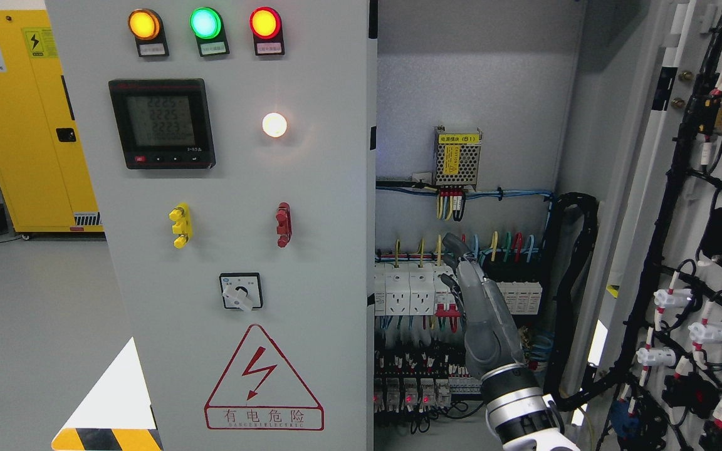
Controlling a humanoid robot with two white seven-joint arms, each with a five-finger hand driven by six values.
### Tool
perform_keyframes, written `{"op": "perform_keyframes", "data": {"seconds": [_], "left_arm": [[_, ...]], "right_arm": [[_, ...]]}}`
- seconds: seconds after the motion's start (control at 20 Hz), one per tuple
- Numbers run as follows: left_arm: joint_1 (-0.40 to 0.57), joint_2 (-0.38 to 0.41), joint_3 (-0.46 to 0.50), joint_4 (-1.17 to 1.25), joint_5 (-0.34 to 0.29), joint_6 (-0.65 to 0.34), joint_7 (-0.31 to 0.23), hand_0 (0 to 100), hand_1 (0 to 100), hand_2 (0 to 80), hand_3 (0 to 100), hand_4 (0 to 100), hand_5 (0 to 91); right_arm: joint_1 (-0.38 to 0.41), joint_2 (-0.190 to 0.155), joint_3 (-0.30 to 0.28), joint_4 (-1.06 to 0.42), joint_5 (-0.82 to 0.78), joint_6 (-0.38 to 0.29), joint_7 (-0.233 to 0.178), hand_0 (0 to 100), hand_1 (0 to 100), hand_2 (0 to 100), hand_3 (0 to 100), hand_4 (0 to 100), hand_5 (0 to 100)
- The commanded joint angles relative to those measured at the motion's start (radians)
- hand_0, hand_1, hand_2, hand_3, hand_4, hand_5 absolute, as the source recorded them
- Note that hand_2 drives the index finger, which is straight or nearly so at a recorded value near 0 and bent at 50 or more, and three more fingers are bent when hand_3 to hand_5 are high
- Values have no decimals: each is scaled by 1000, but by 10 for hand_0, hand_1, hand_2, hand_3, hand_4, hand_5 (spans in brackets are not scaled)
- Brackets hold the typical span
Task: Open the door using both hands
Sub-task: 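Reach the right hand up to the inner edge of the closed door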
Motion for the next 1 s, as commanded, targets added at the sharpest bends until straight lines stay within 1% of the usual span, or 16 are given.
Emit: {"op": "perform_keyframes", "data": {"seconds": [0.0, 0.05, 0.2, 0.25, 0.35, 0.5, 0.55, 0.7, 0.85, 0.9, 0.95], "left_arm": [[-31, -11, 0, 18, 0, 0, 0, 0, 0, 0, 0, 0, 0], [-31, -9, 0, 18, 0, 0, 0, 0, 0, 0, 0, 0, 0], [-31, -5, 0, 18, 0, 0, 0, 0, 0, 0, 0, 0, 0], [-31, -5, 0, 18, 0, 0, 0, 0, 0, 0, 0, 0, 0], [-29, -6, 0, 18, 0, 0, 0, 0, 0, 0, 0, 0, 0], [-29, -5, 0, 18, 0, 0, 0, 0, 0, 0, 0, 0, 0], [-28, -5, 0, 18, 0, 0, 0, 0, 0, 0, 0, 0, 0], [-28, -6, 0, 18, 0, 0, 0, 0, 0, 0, 0, 0, 0], [-28, -8, 0, 18, 2, 0, 0, 0, 0, 0, 0, 0, 0], [-28, -9, 0, 18, 0, 0, 0, 0, 0, 0, 0, 0, 0], [-29, -8, 0, 18, 0, 0, 0, 0, 0, 0, 0, 0, 0]], "right_arm": [[-83, 14, -6, 176, -96, 2, 7, 222, 68, 0, 0, 0, 0], [-83, 11, -3, 182, -107, 2, 19, 223, 68, 0, 0, 0, 0], [-84, 10, -3, 186, -107, 2, 100, 223, 68, 0, 0, 0, 0], [-90, 10, -9, 196, -107, 2, 111, 223, 68, 0, 0, 0, 0], [-107, 8, -12, 229, -113, 2, 121, 222, 69, 0, 0, 0, 0], [-136, 10, -17, 265, -115, 4, 166, 222, 68, 0, 0, 0, 0], [-136, 14, -18, 268, -115, 4, 167, 222, 68, 0, 0, 0, 0], [-139, 13, -18, 272, -139, 2, 170, 222, 67, 0, 0, 0, 0], [-153, 7, -15, 280, -236, 2, 173, 222, 68, 0, 0, 0, 0], [-156, 5, -14, 280, -248, 2, 173, 222, 68, 0, 0, 0, 0], [-158, -4, -15, 275, -250, 1, 182, 222, 68, 0, 0, 0, 0]]}}
